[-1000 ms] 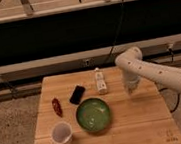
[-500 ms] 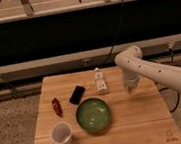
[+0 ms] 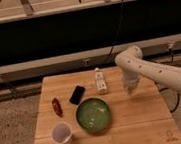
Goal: Wipe the white sponge on the table
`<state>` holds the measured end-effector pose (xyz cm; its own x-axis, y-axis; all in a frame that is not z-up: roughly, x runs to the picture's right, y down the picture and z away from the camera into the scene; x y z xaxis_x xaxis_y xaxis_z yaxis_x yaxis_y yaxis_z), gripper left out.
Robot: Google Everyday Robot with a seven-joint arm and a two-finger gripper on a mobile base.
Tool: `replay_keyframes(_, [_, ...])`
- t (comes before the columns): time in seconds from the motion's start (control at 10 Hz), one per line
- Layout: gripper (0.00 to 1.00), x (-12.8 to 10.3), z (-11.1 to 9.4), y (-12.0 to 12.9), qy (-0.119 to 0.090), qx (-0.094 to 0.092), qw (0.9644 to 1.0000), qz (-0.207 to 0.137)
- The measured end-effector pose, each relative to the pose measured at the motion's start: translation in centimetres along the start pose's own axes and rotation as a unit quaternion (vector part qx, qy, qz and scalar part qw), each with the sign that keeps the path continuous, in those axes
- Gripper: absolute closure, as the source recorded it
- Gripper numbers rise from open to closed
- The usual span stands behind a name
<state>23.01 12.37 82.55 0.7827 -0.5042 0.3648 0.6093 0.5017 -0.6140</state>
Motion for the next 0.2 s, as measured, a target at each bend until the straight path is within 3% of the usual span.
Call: replay_keyframes(0.2, [1.0,-0.01,-0.03,0.03,-0.001,0.0,1.0,-0.006])
